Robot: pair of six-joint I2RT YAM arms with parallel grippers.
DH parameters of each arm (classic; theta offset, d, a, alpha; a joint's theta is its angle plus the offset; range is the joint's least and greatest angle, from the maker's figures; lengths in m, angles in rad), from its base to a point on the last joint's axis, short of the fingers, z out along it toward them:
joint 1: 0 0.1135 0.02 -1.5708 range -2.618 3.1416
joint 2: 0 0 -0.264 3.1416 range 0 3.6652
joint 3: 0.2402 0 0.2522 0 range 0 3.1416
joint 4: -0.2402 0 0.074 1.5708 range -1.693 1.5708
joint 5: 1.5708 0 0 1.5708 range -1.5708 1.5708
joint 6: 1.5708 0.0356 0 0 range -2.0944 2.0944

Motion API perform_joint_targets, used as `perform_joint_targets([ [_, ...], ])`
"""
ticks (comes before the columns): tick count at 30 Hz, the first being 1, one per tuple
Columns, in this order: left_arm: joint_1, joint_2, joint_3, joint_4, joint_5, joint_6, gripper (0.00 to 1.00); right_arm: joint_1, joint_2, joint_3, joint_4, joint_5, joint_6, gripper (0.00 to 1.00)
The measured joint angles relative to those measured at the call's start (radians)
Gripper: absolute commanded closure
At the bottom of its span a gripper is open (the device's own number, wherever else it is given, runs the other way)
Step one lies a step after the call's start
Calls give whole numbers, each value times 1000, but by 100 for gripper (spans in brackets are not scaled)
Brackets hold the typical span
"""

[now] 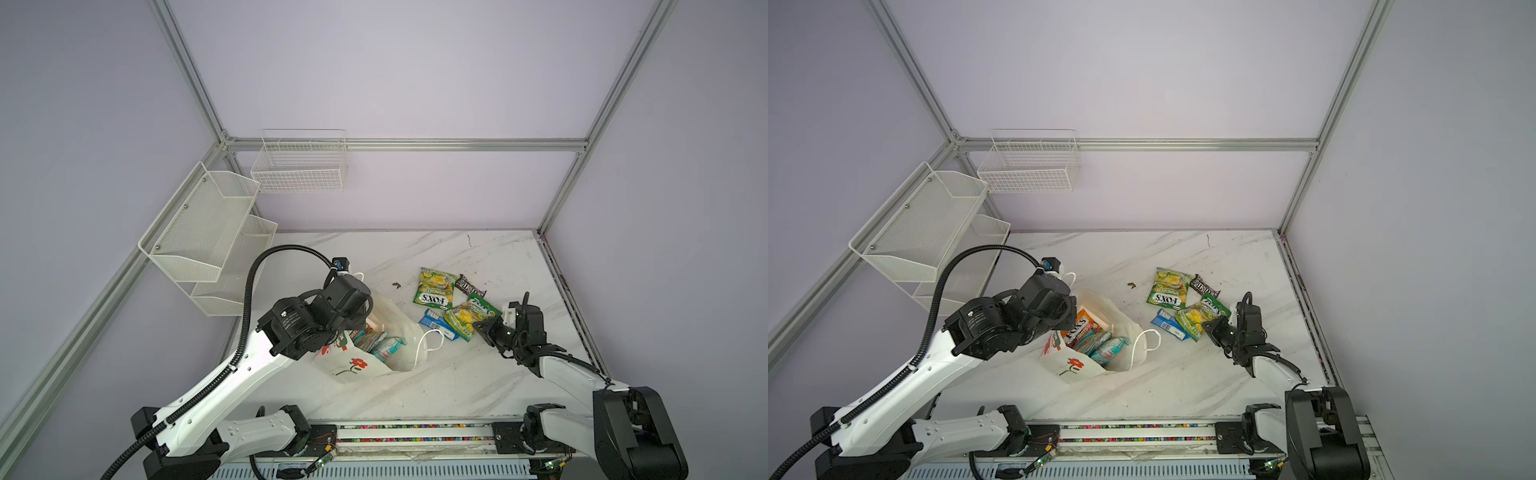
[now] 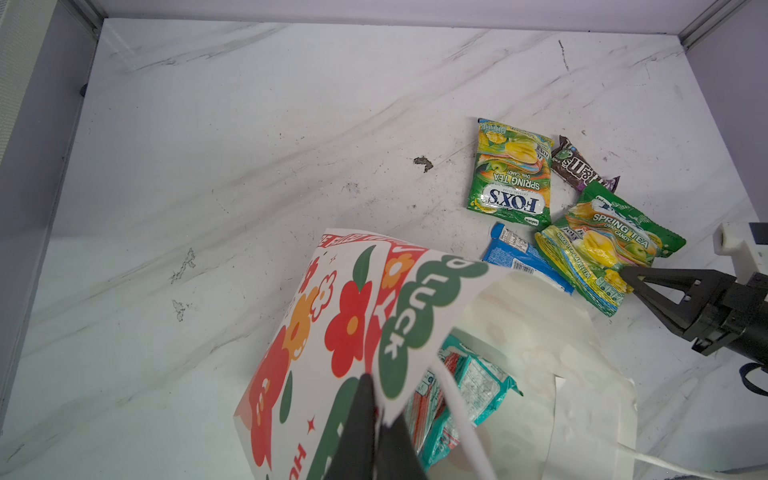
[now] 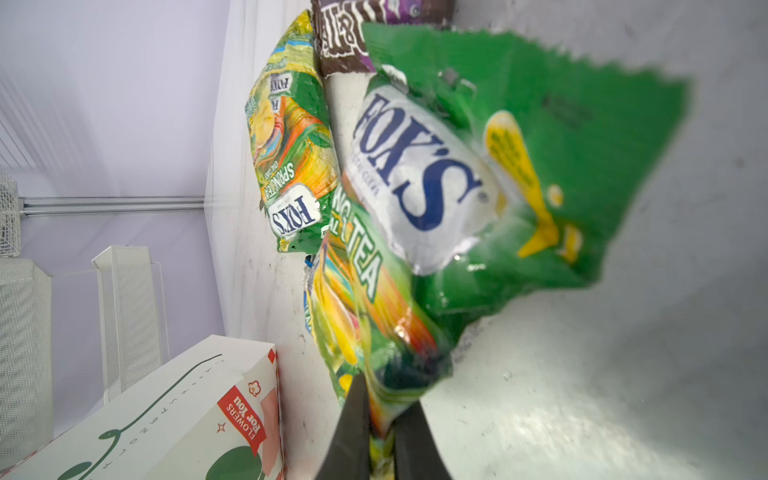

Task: Place the snacks into the paper bag
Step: 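Close the right gripper on the edge of the green Fox's bag, then lift the green Fox's bag off the table with the right gripper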

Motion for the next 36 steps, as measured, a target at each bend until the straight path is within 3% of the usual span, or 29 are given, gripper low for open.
perform_joint_targets([
  [11, 0, 0, 0, 0, 0, 0, 100, 0, -149, 38, -74, -14, -25, 100],
  [36, 0, 6, 0, 4, 0, 0, 100, 0, -299, 140, -111, -143, -11, 100],
])
